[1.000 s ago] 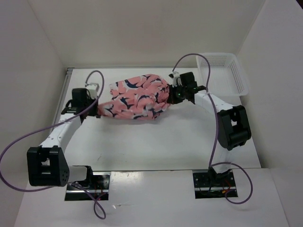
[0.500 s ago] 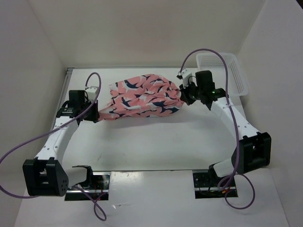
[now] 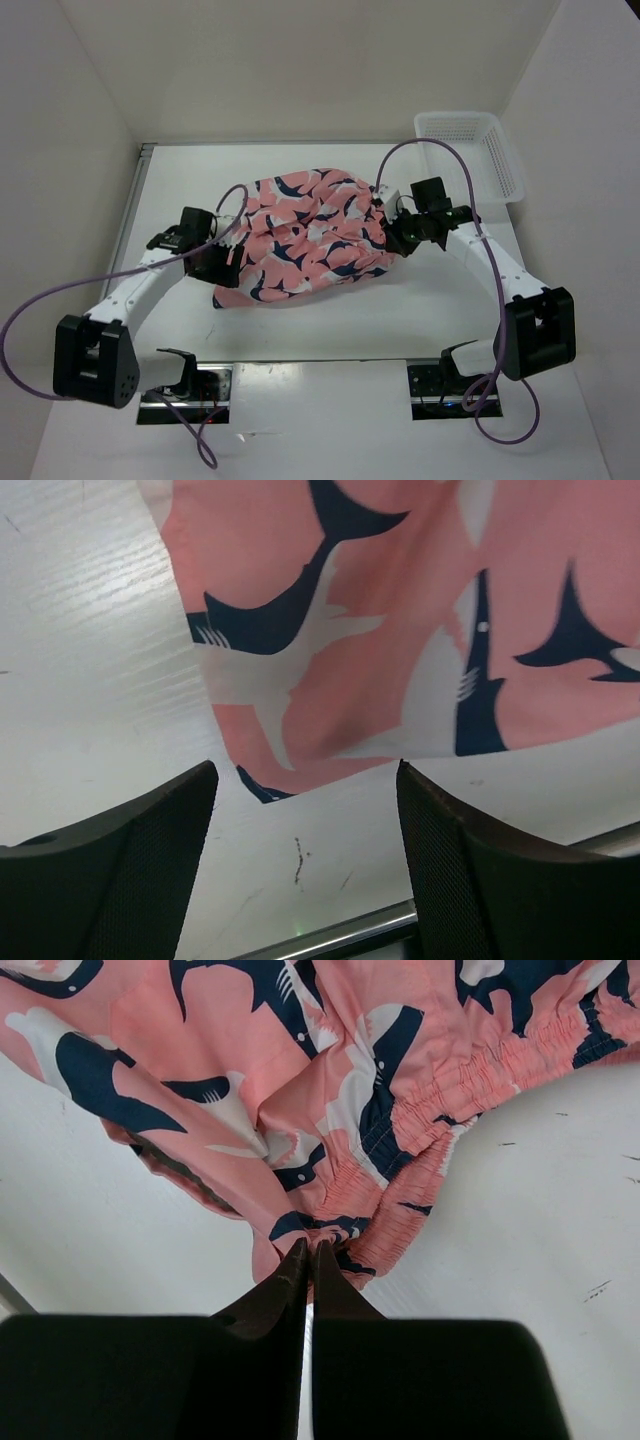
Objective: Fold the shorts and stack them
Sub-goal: Flatten the shorts out
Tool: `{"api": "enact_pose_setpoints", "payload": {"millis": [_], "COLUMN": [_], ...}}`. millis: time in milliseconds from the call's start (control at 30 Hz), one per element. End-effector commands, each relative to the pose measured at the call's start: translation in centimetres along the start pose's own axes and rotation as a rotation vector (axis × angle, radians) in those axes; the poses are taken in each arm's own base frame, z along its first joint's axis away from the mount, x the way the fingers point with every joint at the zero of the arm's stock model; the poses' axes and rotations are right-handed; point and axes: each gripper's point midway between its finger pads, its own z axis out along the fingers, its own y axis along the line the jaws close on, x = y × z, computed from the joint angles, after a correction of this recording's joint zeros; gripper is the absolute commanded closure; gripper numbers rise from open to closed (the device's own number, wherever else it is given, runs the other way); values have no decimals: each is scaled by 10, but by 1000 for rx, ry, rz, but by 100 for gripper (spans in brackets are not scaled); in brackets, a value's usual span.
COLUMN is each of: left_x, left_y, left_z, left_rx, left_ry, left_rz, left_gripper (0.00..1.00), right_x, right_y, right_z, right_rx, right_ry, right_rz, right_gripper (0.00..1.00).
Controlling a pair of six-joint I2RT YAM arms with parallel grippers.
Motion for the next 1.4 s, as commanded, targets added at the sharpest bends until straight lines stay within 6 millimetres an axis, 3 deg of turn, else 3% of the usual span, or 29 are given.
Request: {"api": "enact_pose_setpoints", "payload": {"millis": [0, 100, 167, 300, 400, 467, 500, 567, 600, 667, 700, 800, 833, 967, 1067, 1100, 1133, 1167, 1267, 1333, 1367], "left_x": [1, 3, -8, -34, -29, -21, -19, -11, -12, -16, -29, -83, -125, -191, -182, -172, -172, -168, -172, -178, -182], "left_y": [24, 36, 41, 35, 32, 30, 25, 19, 13, 8, 9, 18, 26, 39, 48, 46, 50, 51, 52, 54, 60], "left_z": [19, 42, 57, 71, 78, 82, 80, 84, 82, 79, 74, 52, 33, 9, 40, 55, 61, 67, 71, 55, 38], "left_rx": [-106, -90, -46, 21, 87, 111, 139, 175, 212, 238, 236, 250, 261, 249, 221, 232, 217, 218, 214, 212, 209], "left_ry": [88, 190, 181, 135, 181, 212, 221, 260, 273, 283, 265, 122, 4, -177, -126, -83, -78, -73, -96, -127, -163], "left_rz": [-8, -67, -106, -104, -147, -168, -175, -192, -203, -212, -206, -193, -174, -117, -129, -138, -140, -141, -132, -133, -142], "left_gripper": [20, 23, 23, 23, 28, 40, 54, 72, 91, 98, 100, 100, 100, 100, 96, 89, 65, 60, 47, 42, 33], "right_x": [-13, -12, -9, -7, -4, 0, 5, 3, 3, 5, 1, -6, -10, -8, -6, -5, -5, -7, -11, -19, -26], "right_y": [-5, -7, -6, -6, -5, -4, -4, -5, -5, -6, -7, -12, -12, -15, -16, -16, -16, -17, -16, -14, -14], "right_z": [-4, -4, -3, -6, -4, -3, -1, -1, -1, 2, 0, 3, 4, 9, 14, 16, 16, 16, 19, 18, 17], "right_rx": [28, 36, 32, 41, 37, 33, 38, 42, 42, 37, 41, 45, 36, 32, 34, 35, 35, 39, 32, 22, 20], "right_ry": [-62, -58, -51, -44, -37, -29, -16, -23, -23, -13, -20, -29, -34, -26, -29, -31, -31, -40, -55, -80, -102], "right_rz": [-22, -21, -18, -26, -22, -19, -14, -18, -18, -13, -17, -21, -21, -36, -37, -38, -38, -30, 13, 44, 47], "right_gripper": [100, 100, 100, 100, 100, 100, 100, 100, 100, 100, 100, 100, 100, 100, 100, 100, 100, 100, 100, 100, 100]}}
